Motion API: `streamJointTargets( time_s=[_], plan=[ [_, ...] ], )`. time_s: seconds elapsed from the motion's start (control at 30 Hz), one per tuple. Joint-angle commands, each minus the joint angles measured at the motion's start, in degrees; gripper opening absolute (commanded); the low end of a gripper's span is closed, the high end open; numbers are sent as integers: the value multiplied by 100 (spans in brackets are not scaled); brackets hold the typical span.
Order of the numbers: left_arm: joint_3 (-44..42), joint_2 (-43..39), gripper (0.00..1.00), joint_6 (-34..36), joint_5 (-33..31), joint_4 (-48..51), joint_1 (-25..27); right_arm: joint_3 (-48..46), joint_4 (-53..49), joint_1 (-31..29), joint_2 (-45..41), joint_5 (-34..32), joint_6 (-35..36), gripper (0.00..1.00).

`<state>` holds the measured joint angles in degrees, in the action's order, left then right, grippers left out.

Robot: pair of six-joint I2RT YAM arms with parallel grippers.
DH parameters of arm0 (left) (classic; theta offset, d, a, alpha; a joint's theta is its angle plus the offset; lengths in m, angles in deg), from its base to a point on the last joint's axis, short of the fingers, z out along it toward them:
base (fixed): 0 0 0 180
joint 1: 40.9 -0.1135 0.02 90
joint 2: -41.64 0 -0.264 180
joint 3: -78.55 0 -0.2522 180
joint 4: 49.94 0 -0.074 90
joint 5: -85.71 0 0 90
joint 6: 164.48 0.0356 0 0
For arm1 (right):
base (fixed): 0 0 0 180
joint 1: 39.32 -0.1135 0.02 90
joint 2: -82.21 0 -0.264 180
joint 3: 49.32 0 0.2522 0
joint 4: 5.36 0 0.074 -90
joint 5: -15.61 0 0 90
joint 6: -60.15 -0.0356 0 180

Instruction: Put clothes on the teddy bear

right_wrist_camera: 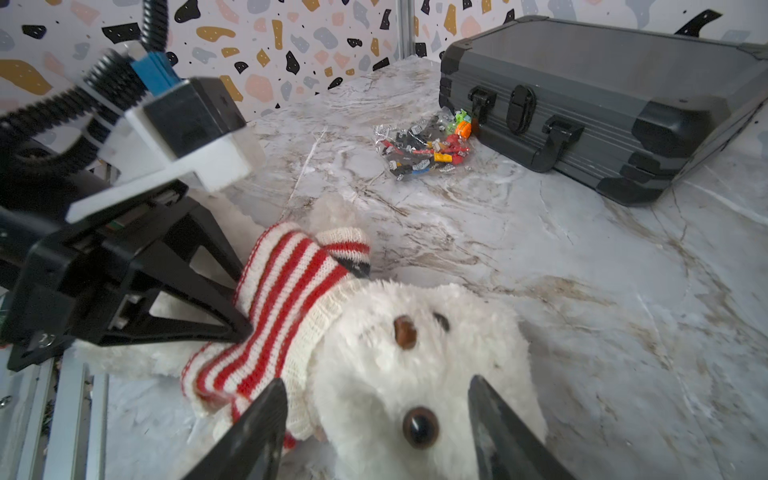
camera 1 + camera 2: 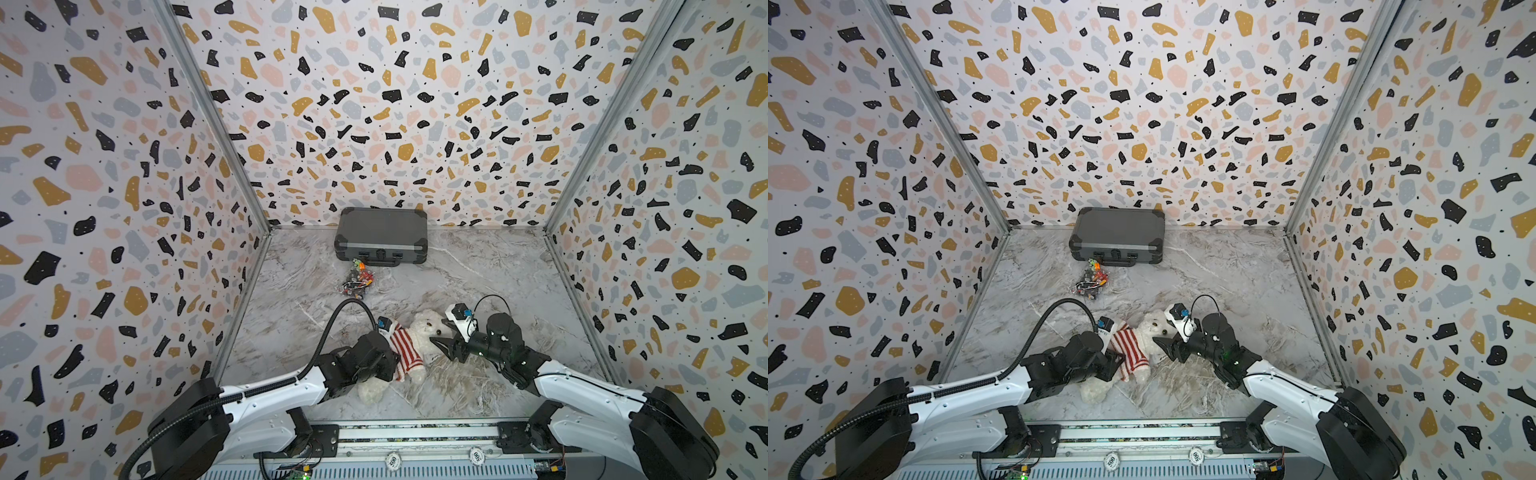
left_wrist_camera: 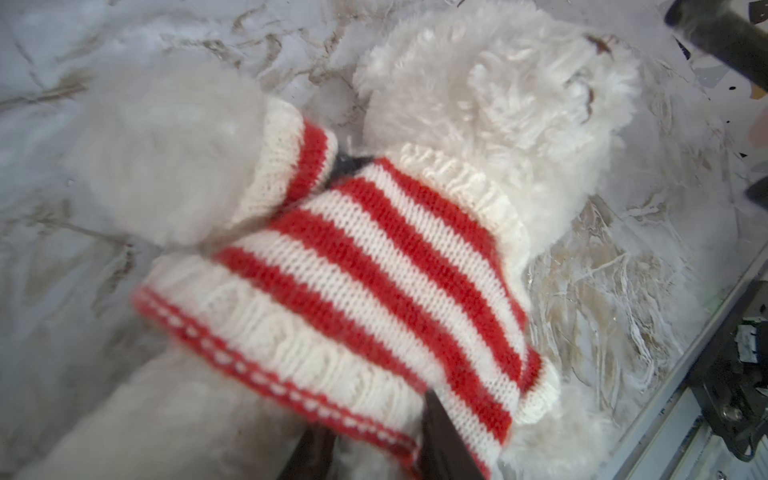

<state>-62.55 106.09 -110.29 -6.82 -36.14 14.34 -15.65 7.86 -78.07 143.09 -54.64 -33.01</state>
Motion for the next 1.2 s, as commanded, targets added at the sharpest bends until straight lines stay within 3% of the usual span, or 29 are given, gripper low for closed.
streamJointTargets(
  time_s=[0.0,0.2,0.7,1.17],
  plan=[
    [-240,19,32,-276,90,-64,141,125,-168,3,-129,-205,-119,73],
    [-584,-81,29,-387,94,-338,193,286,-243,244,-156,152,-579,74],
    [-810,104,27,-526,112,-880,313,767,-1085,116,148,-69,-139,73],
    [-748,97,24,-610,112,-910,339,1060,-1357,-439,632,-877,182,54]
  ],
)
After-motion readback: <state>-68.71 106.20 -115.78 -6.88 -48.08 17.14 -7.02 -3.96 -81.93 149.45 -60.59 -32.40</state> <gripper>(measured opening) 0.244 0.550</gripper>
